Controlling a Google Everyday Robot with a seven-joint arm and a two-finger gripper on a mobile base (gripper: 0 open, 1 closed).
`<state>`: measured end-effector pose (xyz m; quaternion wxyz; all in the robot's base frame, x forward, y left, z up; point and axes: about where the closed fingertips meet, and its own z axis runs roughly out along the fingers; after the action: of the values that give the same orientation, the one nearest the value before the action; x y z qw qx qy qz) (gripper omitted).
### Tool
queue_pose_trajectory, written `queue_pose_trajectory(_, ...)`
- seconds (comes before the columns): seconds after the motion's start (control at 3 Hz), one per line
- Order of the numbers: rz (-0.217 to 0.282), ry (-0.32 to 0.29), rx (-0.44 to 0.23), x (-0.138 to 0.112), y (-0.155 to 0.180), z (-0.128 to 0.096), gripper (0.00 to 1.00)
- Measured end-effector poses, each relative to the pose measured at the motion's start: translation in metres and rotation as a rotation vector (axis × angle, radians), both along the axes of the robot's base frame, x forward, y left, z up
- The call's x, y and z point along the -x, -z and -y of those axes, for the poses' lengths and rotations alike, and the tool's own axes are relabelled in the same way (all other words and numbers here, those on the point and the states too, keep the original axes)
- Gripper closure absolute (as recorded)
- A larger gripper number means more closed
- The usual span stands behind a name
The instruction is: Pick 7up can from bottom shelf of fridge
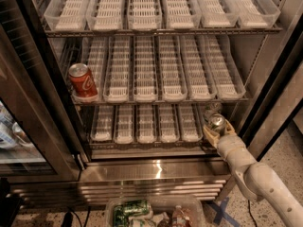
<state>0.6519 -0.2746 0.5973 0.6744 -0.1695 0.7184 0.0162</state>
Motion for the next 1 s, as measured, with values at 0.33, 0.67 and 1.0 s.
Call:
queue_pose_trajectory(0.33,0.005,-0.015,0.001,0.000,-0.009,-0.003,1.00)
queue_pose_trajectory(0.67,0.013,-0.024,0.002,-0.001,-0.016,-0.005,1.00)
queue_pose_trajectory(1.0,0.022,-0.034,0.006,-0.003,-0.025,-0.008,1.00)
